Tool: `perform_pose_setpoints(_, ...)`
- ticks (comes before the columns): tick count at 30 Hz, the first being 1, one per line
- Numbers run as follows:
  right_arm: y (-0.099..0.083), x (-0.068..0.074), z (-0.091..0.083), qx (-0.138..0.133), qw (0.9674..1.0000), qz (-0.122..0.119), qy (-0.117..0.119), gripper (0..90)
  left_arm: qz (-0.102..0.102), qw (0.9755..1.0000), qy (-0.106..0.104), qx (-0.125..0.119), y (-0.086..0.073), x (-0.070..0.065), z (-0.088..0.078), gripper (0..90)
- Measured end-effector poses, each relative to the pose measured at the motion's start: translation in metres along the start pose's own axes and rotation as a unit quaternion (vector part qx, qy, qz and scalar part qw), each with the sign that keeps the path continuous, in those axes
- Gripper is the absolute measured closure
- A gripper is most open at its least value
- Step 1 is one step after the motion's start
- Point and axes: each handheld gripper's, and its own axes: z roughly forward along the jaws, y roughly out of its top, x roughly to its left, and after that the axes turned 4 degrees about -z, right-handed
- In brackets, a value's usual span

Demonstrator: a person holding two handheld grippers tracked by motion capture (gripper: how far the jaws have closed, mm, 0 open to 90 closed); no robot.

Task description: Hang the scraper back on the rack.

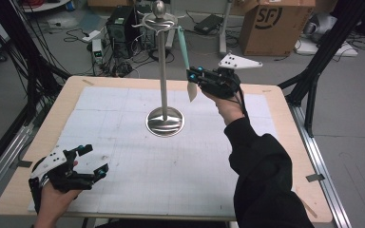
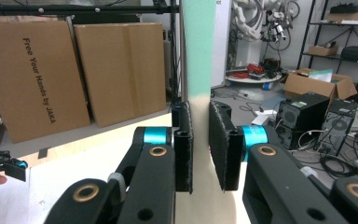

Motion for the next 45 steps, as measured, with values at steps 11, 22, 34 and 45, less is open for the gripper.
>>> perform_pose_setpoints(11,-0.002,0.003,0.012,-0.002,0.9999,0.01,0.005,80.2,0.003,1.0,0.006,0.0,-0.001,-0.001,-0.005,1.7)
perform_pose_setpoints(22,-0.004,0.005,0.016,-0.011,0.9999,0.01,-0.002,72.7,0.003,1.0,0.008,0.0,-0.001,0.0,-0.007,1.7)
perform_pose_setpoints(34,-0.003,0.006,0.001,-0.016,0.9995,0.012,-0.023,47.0,0.003,1.0,0.009,0.002,-0.001,0.0,-0.007,1.7)
perform_pose_setpoints(45,-0.025,0.005,-0.023,0.008,0.9999,0.007,-0.009,29.3,0.002,1.0,0.0,-0.001,0.0,-0.001,-0.001,1.7)
